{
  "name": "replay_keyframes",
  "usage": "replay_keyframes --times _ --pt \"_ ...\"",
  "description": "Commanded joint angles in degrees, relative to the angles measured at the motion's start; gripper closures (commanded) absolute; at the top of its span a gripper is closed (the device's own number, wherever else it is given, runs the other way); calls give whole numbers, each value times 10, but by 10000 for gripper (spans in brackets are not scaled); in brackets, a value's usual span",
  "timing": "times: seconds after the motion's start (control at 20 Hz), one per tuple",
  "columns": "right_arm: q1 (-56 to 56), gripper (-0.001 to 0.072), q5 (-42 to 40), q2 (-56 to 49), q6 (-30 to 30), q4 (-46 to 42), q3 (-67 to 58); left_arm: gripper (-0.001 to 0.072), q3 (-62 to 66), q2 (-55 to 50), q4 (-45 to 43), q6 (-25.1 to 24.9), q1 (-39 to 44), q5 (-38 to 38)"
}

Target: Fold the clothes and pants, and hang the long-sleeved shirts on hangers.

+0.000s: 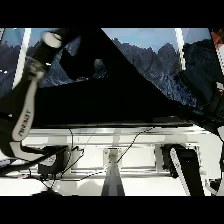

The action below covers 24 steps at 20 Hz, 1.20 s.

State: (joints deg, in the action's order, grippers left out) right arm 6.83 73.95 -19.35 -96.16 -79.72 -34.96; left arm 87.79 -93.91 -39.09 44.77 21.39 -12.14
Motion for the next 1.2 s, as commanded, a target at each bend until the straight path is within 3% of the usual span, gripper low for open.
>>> replay_keyframes --times 0.0,0.15,0.2,0.3,0.35,0.55,0.7,0.8,1.0,1.05,1.15 --pt "0 691 -17 -1 -5 -1 23 700 0 -60 8 -2 87 82" --pt "0 691 -23 -1 -5 -2 25 693 0 -85 8 -2 129 118" --pt "0 691 -26 -1 -5 -2 26 590 0 -89 8 -2 132 131" --pt "0 691 -30 0 -4 -2 26 108 0 -87 9 10 122 135" --pt "0 692 -31 -1 -4 -3 26 66 0 -81 9 29 108 120" --pt "0 691 -33 -1 -2 -22 26 66 0 -33 8 112 -11 -80" --pt "0 692 -61 -1 -2 -35 26 67 0 -7 -14 115 -126 -248" --pt "0 691 -89 -1 -2 -35 26 74 0 -8 -52 150 -197 -338" --pt "0 691 -108 -1 -2 -35 26 74 -1 -34 -228 284 -277 -397" --pt "0 692 -108 -1 -3 -35 26 74 0 -46 -224 314 -288 -398" --pt "0 691 -108 -1 -3 -35 26 74 0 -74 -205 326 -299 -393"
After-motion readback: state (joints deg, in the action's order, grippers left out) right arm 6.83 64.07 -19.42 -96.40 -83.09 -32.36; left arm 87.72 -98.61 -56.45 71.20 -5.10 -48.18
